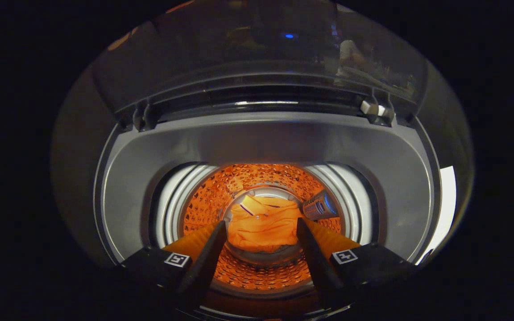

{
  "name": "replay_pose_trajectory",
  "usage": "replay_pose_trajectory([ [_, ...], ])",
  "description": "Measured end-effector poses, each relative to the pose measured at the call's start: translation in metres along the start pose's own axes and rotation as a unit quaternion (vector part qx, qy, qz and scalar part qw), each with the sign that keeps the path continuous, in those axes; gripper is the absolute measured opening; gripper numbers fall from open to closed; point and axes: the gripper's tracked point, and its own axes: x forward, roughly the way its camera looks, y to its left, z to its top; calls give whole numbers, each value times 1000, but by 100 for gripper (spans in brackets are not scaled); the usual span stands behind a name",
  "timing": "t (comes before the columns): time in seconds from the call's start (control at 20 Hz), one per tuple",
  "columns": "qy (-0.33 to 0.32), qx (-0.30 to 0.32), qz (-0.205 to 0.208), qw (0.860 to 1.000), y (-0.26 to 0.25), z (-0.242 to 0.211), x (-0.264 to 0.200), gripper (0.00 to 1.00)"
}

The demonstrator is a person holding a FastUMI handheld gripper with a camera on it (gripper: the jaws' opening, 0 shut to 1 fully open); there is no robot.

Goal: Put the clothes into the washing machine and then close the washing machine lid.

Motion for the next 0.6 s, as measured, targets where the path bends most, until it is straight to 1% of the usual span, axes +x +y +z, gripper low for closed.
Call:
replay_pose_trajectory([
  [0.15,-34,9,7,999,5,5,-13,100],
  [0.3,-71,8,3,997,5,15,-32,100],
  [0.5,-126,8,-1,992,5,39,-70,100],
  [0.6,-160,4,-3,987,7,55,-92,100],
])
